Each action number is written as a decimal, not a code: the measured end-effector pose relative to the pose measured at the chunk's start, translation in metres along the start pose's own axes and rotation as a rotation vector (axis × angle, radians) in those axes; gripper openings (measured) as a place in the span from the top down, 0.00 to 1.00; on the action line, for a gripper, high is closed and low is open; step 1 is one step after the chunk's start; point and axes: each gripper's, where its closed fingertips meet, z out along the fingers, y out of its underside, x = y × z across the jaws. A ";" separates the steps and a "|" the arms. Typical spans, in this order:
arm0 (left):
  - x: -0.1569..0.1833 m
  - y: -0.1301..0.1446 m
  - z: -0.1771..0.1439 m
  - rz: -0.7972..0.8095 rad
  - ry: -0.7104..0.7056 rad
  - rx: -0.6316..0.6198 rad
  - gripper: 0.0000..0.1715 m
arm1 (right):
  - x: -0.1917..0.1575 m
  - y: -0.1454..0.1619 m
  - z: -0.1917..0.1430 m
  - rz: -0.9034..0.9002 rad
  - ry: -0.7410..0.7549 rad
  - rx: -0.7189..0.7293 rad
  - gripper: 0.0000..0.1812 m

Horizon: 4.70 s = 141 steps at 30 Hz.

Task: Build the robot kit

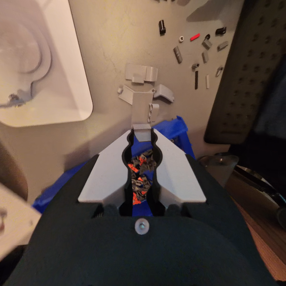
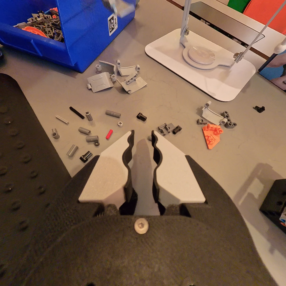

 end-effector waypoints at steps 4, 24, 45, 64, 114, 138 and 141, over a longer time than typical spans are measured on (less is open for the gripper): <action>-0.006 -0.021 0.040 0.054 0.063 -0.061 0.88 | 0.000 -0.001 -0.001 0.000 0.001 0.007 0.89; 0.015 0.031 -0.011 -0.052 0.120 0.089 0.88 | 0.000 -0.002 -0.001 0.008 -0.009 0.012 0.89; 0.036 0.105 0.073 -0.106 0.079 -0.018 0.72 | 0.000 0.003 0.003 -0.002 0.004 -0.025 0.89; -0.022 0.156 0.043 -0.265 -0.050 -0.042 0.81 | 0.001 0.006 0.004 0.003 0.005 -0.040 0.89; -0.023 0.137 0.070 -0.258 -0.087 0.037 0.98 | 0.002 0.003 0.002 0.007 0.009 -0.021 0.89; -0.012 0.138 0.074 -0.162 -0.031 0.044 0.94 | 0.003 0.001 0.001 0.013 0.009 -0.007 0.89; -0.007 0.136 0.076 -0.161 0.010 0.054 0.95 | 0.003 0.000 0.001 0.011 0.009 -0.004 0.89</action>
